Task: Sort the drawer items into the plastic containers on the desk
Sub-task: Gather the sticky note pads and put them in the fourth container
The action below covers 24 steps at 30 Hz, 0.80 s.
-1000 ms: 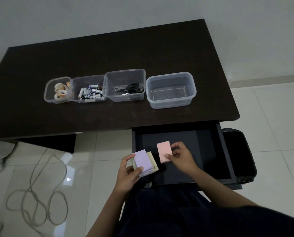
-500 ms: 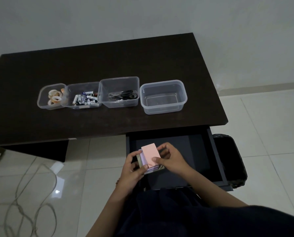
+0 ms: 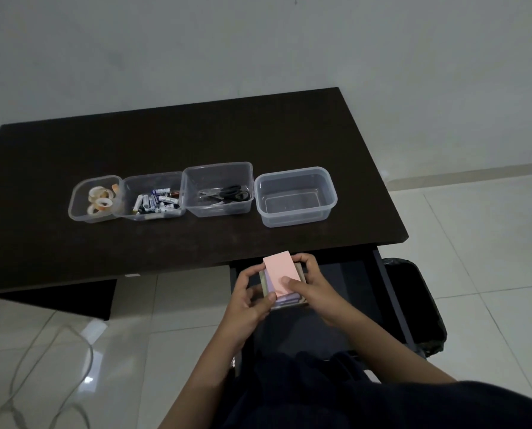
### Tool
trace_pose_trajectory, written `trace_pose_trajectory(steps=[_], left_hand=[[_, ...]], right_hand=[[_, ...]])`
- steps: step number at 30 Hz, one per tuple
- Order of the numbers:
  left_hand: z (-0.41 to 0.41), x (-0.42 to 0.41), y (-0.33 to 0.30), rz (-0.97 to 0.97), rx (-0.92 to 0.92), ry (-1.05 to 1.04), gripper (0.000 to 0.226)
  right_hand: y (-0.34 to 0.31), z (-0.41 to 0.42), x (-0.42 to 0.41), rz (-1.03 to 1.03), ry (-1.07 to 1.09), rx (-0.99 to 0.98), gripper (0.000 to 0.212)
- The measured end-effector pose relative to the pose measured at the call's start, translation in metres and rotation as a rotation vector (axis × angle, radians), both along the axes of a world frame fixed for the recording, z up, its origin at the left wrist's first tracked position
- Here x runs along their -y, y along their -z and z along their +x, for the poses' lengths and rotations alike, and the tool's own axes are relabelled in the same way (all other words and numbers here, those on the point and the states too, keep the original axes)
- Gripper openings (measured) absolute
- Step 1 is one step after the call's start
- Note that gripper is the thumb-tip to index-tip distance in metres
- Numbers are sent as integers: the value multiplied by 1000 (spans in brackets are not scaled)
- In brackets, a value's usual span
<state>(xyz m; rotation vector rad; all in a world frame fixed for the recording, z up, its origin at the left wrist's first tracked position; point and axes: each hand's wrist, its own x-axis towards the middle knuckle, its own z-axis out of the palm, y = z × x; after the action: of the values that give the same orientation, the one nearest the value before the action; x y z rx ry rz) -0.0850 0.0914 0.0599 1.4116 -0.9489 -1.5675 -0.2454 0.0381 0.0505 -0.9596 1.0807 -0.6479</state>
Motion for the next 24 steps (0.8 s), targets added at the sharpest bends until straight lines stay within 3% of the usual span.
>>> trace_pose_trajectory(steps=[10,15,21,24], left_hand=[[10,89,-47,-291,106,60,50],[8,131,-63,-335,174,50,47],[24,172,-24,-287,747,1,59],[25,179,-10,-247,887,104,67]], right_hand=[[-66,3,77,-172,40,-41,38],[-81,7,135,-135,82,-83,39],[-66,19,189,-108,20,-346,44],[-46,31,199,-73,-67,-555,44]])
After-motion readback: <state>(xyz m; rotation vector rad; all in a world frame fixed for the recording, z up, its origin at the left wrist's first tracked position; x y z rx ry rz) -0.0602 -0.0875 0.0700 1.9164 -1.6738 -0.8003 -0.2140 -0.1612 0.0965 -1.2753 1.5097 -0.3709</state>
